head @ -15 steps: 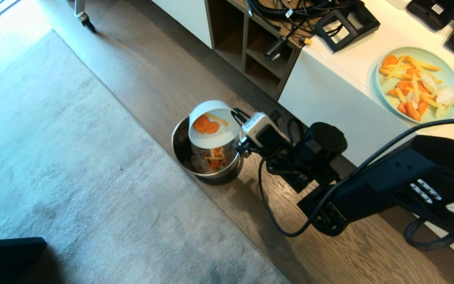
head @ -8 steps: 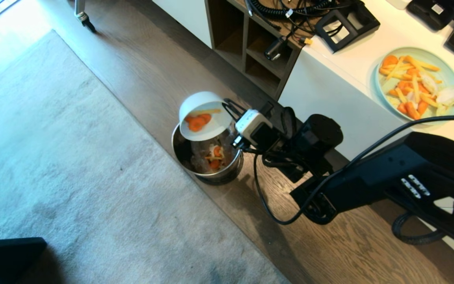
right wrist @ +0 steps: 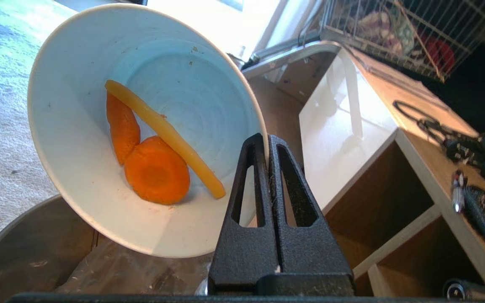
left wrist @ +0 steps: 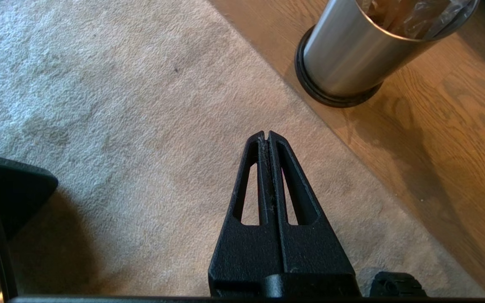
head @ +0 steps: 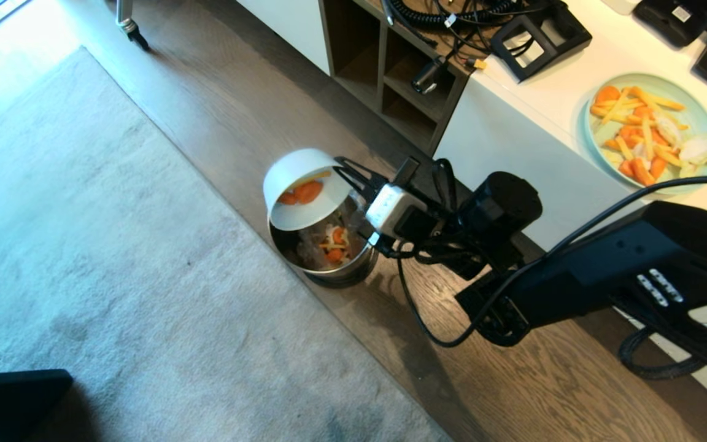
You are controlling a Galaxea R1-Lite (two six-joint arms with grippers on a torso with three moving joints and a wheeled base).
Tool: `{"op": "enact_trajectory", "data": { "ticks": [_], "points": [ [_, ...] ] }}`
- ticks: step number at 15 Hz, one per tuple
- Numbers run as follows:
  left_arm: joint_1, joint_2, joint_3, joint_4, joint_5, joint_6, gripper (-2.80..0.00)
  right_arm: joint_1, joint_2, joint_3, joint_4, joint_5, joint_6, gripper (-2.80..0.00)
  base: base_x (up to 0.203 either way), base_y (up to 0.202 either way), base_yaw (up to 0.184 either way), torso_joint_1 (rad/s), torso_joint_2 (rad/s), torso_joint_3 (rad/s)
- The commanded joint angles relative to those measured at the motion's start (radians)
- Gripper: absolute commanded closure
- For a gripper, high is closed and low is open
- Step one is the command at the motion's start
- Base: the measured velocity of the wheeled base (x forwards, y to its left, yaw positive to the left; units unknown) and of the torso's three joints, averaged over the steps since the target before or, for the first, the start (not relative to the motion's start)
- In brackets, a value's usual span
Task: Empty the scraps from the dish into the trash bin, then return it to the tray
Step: Pour the leftover food from the bowl into the trash can
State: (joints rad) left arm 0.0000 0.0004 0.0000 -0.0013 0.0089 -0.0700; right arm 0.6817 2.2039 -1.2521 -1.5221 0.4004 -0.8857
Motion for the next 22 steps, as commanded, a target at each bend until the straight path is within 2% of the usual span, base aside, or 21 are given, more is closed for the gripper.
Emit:
{"op": "enact_trajectory", "data": {
  "ticks": [1,6,10,13,16,22],
  "points": [
    [0.0,0.0,0.0,0.0,0.0,-0.001,0.0,-0.003,-0.012,0.0,-0.045,0.041,-0.021,0.0,0.0,0.0,0.0,0.0,0.0,0.0],
    [0.0,0.0,0.0,0.0,0.0,-0.001,0.0,-0.019,-0.022,-0.006,-0.045,0.11,-0.058,0.0,0.0,0.0,0.0,0.0,0.0,0.0],
    [0.0,0.0,0.0,0.0,0.0,-0.001,0.0,-0.024,-0.029,-0.049,-0.046,0.112,-0.056,0.0,0.0,0.0,0.0,0.0,0.0,0.0],
    [0.0,0.0,0.0,0.0,0.0,-0.001,0.0,-0.022,-0.036,-0.053,-0.046,0.111,-0.038,0.0,0.0,0.0,0.0,0.0,0.0,0.0],
    [0.0,0.0,0.0,0.0,0.0,-0.001,0.0,-0.022,-0.036,-0.079,-0.046,0.109,0.015,0.0,0.0,0.0,0.0,0.0,0.0,0.0],
    [0.0,0.0,0.0,0.0,0.0,-0.001,0.0,-0.021,-0.029,-0.076,-0.044,0.109,0.028,0.0,0.0,0.0,0.0,0.0,0.0,0.0]
  ]
}}
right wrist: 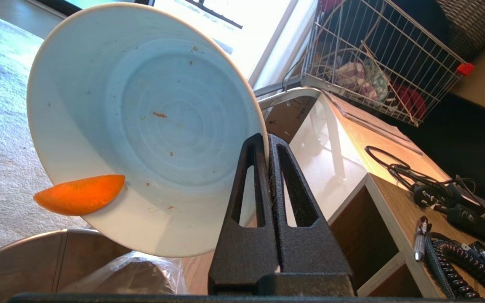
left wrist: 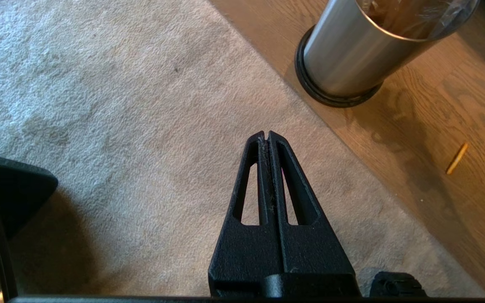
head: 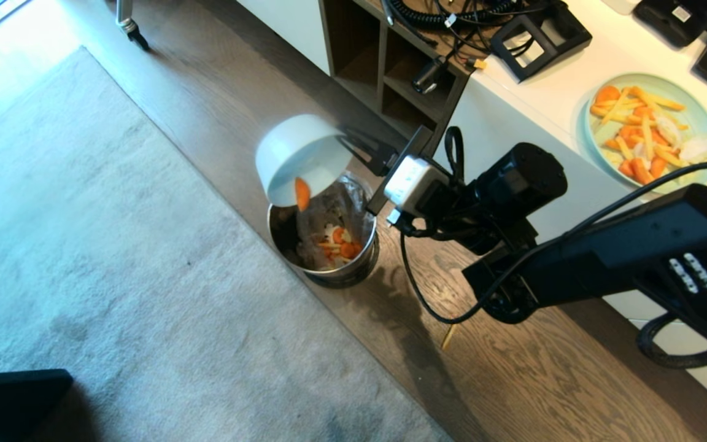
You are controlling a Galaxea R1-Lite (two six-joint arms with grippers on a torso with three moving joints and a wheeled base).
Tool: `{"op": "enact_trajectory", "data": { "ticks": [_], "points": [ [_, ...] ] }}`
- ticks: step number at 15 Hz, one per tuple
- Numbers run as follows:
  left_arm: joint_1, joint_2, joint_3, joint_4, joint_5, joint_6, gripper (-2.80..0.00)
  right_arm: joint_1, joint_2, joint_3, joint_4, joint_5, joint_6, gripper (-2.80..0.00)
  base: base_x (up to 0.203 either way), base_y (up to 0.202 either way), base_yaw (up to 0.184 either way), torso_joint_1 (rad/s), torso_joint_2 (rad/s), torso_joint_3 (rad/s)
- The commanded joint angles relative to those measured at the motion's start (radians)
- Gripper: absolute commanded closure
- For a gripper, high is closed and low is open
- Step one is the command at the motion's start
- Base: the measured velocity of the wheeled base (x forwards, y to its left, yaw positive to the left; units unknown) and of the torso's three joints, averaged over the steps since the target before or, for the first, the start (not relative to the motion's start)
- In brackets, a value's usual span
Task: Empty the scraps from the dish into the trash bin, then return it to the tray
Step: Pour the leftover food from the bowl into the trash can
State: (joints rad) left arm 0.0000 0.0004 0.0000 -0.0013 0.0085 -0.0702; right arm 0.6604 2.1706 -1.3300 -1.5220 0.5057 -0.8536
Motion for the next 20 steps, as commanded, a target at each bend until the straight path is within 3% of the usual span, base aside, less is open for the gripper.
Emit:
{"op": "enact_trajectory", "data": {
  "ticks": [1,14,20],
  "points": [
    [0.0,0.0,0.0,0.0,0.001,0.0,0.0,-0.001,0.008,0.003,-0.045,0.004,0.002,0.0,0.0,0.0,0.0,0.0,0.0,0.0],
    [0.0,0.0,0.0,0.0,0.001,0.0,0.0,-0.002,0.099,0.002,-0.044,-0.001,0.053,0.0,0.0,0.0,0.0,0.0,0.0,0.0],
    [0.0,0.0,0.0,0.0,0.001,0.0,0.0,-0.054,0.046,0.005,-0.044,-0.192,0.179,0.0,0.0,0.0,0.0,0.0,0.0,0.0]
  ]
}}
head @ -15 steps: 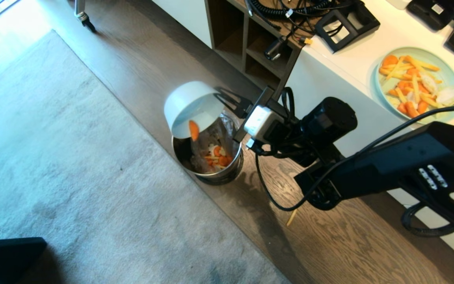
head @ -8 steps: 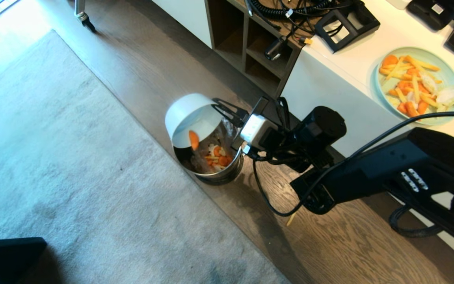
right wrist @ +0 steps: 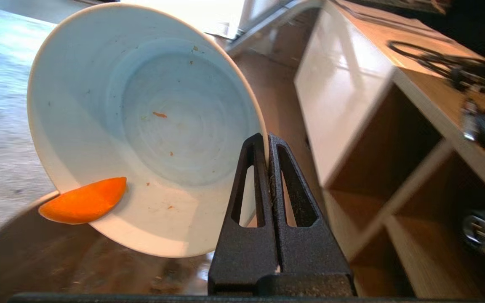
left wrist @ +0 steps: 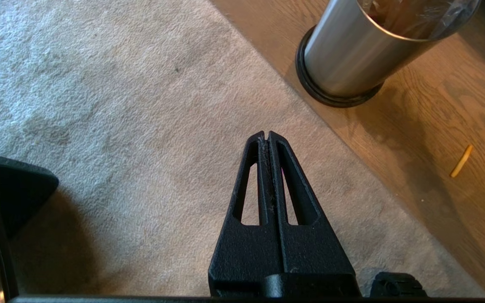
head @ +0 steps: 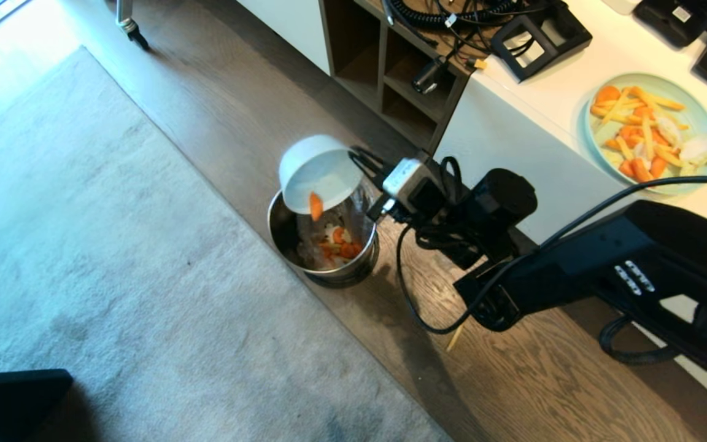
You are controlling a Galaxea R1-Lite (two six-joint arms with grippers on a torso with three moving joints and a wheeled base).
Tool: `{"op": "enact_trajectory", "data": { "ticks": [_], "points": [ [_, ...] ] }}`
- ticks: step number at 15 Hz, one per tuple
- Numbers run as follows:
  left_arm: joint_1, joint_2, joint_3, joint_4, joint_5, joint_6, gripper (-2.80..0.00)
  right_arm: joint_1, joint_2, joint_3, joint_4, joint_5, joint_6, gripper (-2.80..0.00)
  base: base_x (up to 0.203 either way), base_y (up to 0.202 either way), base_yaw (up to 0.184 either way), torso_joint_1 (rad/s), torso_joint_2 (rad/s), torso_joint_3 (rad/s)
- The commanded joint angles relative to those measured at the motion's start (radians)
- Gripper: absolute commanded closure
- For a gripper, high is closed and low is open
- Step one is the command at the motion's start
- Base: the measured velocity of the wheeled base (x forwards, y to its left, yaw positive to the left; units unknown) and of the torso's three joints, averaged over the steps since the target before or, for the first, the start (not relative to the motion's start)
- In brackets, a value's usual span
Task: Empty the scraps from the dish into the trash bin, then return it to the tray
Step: Pour the leftover food from the bowl into the trash can
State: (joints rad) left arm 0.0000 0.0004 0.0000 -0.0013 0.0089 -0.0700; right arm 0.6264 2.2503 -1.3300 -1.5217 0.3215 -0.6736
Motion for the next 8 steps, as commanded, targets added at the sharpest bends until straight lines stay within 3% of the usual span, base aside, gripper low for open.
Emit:
{"op": "enact_trajectory", "data": {
  "ticks": [1,5,8],
  "points": [
    [0.0,0.0,0.0,0.0,0.0,-0.001,0.0,-0.038,-0.062,0.017,-0.044,-0.011,0.003,0.0,0.0,0.0,0.0,0.0,0.0,0.0],
    [0.0,0.0,0.0,0.0,0.0,-0.001,0.0,-0.071,-0.208,0.186,-0.044,-0.067,0.068,0.0,0.0,0.0,0.0,0.0,0.0,0.0],
    [0.0,0.0,0.0,0.0,0.0,-0.001,0.0,-0.076,-0.36,0.396,-0.044,-0.147,0.128,0.0,0.0,0.0,0.0,0.0,0.0,0.0]
  ]
}}
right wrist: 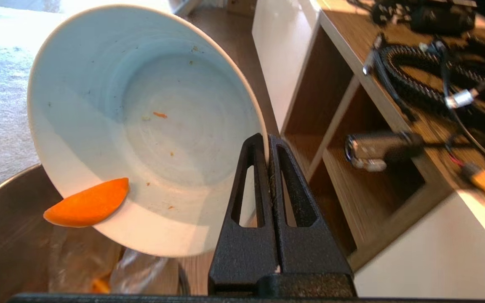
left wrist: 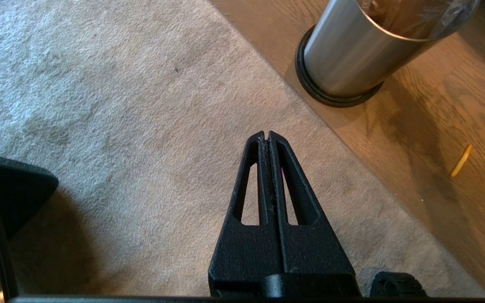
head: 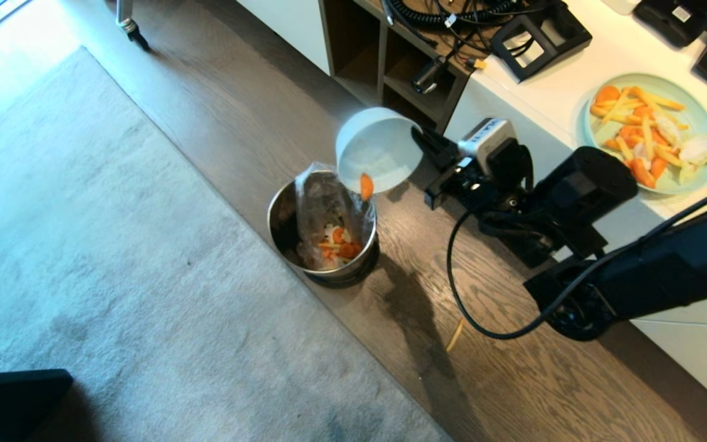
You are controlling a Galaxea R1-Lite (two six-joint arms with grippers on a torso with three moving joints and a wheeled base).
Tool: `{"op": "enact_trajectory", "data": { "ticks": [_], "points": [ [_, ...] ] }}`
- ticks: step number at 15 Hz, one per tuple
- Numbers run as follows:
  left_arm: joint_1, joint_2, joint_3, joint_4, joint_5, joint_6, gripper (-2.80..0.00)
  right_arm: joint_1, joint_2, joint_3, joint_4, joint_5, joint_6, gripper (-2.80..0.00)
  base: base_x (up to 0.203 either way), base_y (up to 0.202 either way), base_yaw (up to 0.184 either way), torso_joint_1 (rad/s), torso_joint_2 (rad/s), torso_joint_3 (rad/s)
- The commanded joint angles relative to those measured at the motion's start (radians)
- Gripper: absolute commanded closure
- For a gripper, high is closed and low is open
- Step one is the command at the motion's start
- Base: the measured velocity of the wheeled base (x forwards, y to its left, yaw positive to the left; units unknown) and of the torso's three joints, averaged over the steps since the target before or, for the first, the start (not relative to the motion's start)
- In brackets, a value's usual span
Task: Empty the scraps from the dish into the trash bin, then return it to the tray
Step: Pour the leftover food from the bowl into the trash can
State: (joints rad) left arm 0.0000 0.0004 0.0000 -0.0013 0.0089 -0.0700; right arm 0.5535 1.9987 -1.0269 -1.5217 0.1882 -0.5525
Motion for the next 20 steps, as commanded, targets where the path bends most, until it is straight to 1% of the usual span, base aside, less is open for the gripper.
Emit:
{"op": "enact_trajectory", "data": {
  "ticks": [1,3,5,7,8,9,11,13,15,17,19,20],
  "points": [
    [0.0,0.0,0.0,0.0,0.0,-0.001,0.0,-0.006,-0.153,0.154,-0.044,-0.028,0.023,0.0,0.0,0.0,0.0,0.0,0.0,0.0],
    [0.0,0.0,0.0,0.0,0.0,-0.001,0.0,-0.018,-0.251,0.285,-0.044,-0.042,0.055,0.0,0.0,0.0,0.0,0.0,0.0,0.0],
    [0.0,0.0,0.0,0.0,0.0,-0.001,0.0,-0.027,-0.305,0.35,-0.044,-0.049,0.075,0.0,0.0,0.0,0.0,0.0,0.0,0.0],
    [0.0,0.0,0.0,0.0,0.0,-0.001,0.0,-0.01,-0.289,0.327,-0.045,-0.049,0.064,0.0,0.0,0.0,0.0,0.0,0.0,0.0],
    [0.0,0.0,0.0,0.0,0.0,-0.001,0.0,0.011,-0.277,0.306,-0.046,-0.049,0.053,0.0,0.0,0.0,0.0,0.0,0.0,0.0],
    [0.0,0.0,0.0,0.0,0.0,-0.001,0.0,0.051,-0.263,0.273,-0.045,-0.049,0.04,0.0,0.0,0.0,0.0,0.0,0.0,0.0],
    [0.0,0.0,0.0,0.0,0.0,-0.001,0.0,0.128,-0.199,0.194,-0.045,-0.048,-0.021,0.0,0.0,0.0,0.0,0.0,0.0,0.0],
    [0.0,0.0,0.0,0.0,0.0,-0.001,0.0,0.176,-0.109,0.093,-0.046,-0.045,-0.09,0.0,0.0,0.0,0.0,0.0,0.0,0.0],
    [0.0,0.0,0.0,0.0,0.0,-0.001,0.0,0.192,-0.004,-0.035,-0.046,-0.034,-0.172,0.0,0.0,0.0,0.0,0.0,0.0,0.0],
    [0.0,0.0,0.0,0.0,0.0,-0.001,0.0,0.195,0.092,-0.14,-0.046,0.006,-0.261,0.0,0.0,0.0,0.0,0.0,0.0,0.0],
    [0.0,0.0,0.0,0.0,0.0,-0.001,0.0,0.195,0.145,-0.164,-0.046,0.047,-0.336,0.0,0.0,0.0,0.0,0.0,0.0,0.0],
    [0.0,0.0,0.0,0.0,0.0,-0.001,0.0,0.187,0.171,-0.17,-0.046,0.053,-0.371,0.0,0.0,0.0,0.0,0.0,0.0,0.0]
  ]
}}
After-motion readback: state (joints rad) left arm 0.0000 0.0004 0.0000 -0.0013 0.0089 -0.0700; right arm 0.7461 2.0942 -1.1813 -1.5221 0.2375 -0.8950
